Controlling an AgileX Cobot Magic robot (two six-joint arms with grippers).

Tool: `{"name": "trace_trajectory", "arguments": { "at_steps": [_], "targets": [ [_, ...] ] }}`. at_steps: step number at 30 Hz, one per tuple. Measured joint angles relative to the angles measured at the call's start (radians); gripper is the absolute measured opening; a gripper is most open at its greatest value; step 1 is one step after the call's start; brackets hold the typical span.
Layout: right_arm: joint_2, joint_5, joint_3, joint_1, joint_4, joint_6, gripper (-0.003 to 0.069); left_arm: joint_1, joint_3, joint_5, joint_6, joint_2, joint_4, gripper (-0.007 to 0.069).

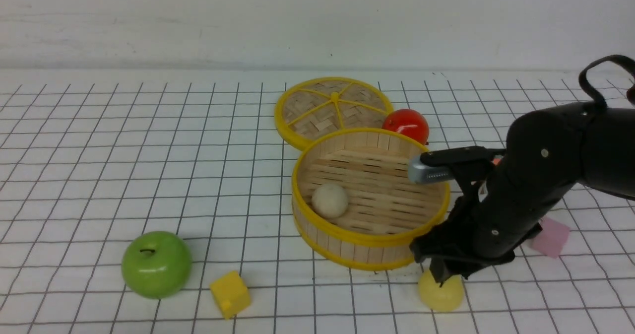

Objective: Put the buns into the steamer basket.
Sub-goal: Use the right arm to grab a steamed stuffed bun

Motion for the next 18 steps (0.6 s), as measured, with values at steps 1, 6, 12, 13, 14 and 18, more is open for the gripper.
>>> {"name": "trace_trajectory", "arguments": {
  "at_steps": [1, 6, 12, 13, 14, 18],
  "targets": [
    [0.016, -0.018, 0.000, 0.000, 0.000, 0.000, 0.0322, 0.000, 0.000, 0.000, 0.000, 0.000, 0.000, -0.0013],
    [0.063, -0.051, 0.000, 0.000, 0.001, 0.000, 0.0317, 0.000, 0.000, 0.000, 0.000, 0.000, 0.000, -0.0013],
    [0.099, -0.082, -0.005, 0.000, -0.006, 0.000, 0.0263, 0.000, 0.000, 0.000, 0.000, 0.000, 0.000, -0.0010],
    [0.100, -0.082, -0.005, 0.000, -0.006, 0.000, 0.0253, 0.000, 0.000, 0.000, 0.000, 0.000, 0.000, -0.0009],
    [0.102, -0.082, -0.006, 0.000, -0.007, 0.000, 0.0237, 0.000, 0.000, 0.000, 0.000, 0.000, 0.000, -0.0007],
    [0.102, -0.073, -0.006, 0.000, -0.007, 0.000, 0.0136, 0.000, 0.000, 0.000, 0.000, 0.000, 0.000, -0.0002]
  ]
}}
